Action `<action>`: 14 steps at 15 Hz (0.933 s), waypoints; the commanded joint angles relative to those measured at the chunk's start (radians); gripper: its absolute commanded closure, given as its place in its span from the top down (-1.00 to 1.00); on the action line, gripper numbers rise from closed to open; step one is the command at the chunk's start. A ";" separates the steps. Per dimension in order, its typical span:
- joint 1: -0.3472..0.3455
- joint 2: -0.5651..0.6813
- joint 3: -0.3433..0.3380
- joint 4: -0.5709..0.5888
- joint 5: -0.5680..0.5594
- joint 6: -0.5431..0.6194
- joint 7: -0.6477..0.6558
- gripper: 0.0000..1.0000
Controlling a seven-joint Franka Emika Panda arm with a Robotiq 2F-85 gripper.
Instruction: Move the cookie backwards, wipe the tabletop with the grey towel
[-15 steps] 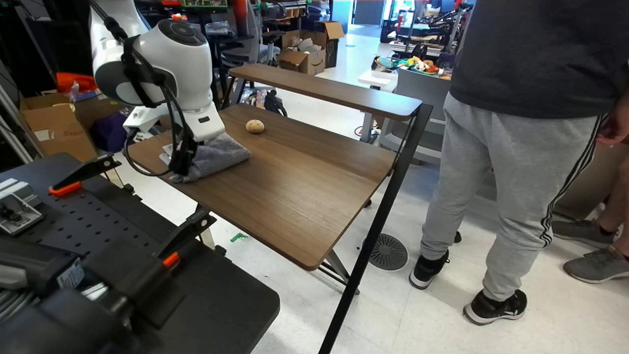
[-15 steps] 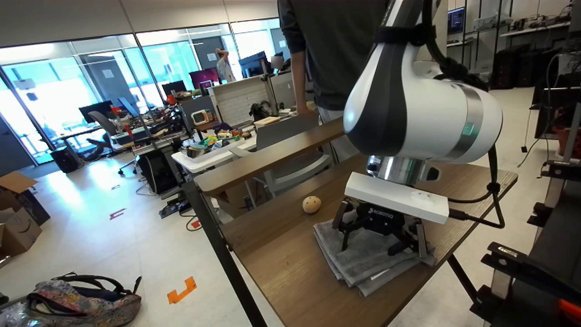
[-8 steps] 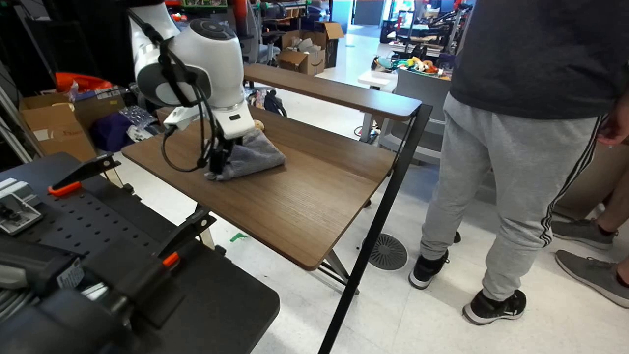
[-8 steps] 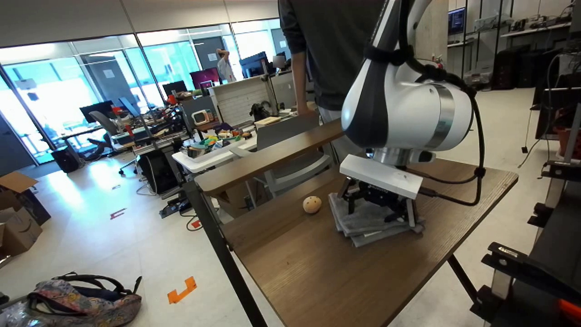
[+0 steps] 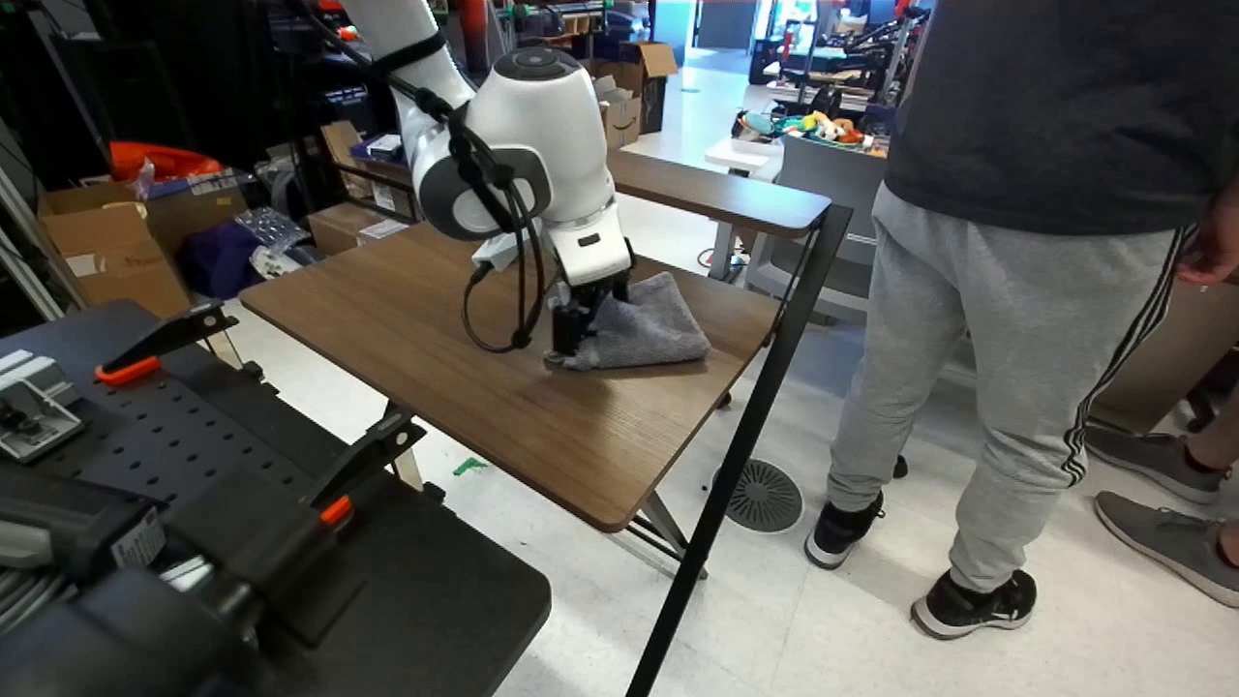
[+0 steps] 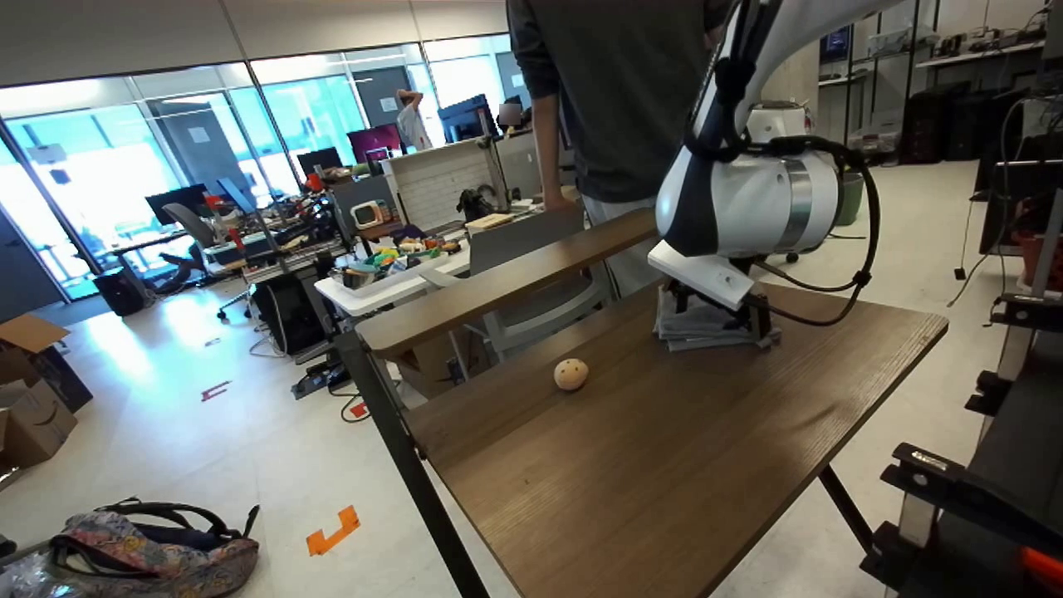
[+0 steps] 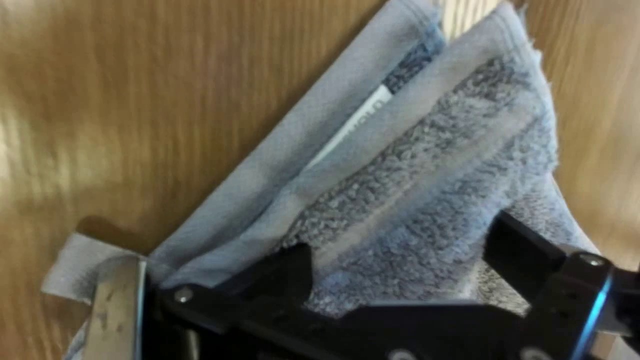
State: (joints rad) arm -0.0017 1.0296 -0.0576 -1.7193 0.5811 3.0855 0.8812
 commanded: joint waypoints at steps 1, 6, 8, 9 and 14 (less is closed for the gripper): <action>0.065 0.155 -0.127 0.154 0.009 -0.001 0.156 1.00; 0.086 0.140 -0.113 0.145 -0.031 -0.043 0.241 1.00; 0.074 0.100 -0.062 0.119 -0.036 -0.020 0.207 1.00; 0.068 0.075 -0.037 0.103 -0.038 -0.013 0.191 1.00; 0.029 -0.061 0.083 -0.008 -0.053 -0.048 0.090 1.00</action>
State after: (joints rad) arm 0.0688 1.0608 -0.0449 -1.6353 0.5545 3.0619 1.0347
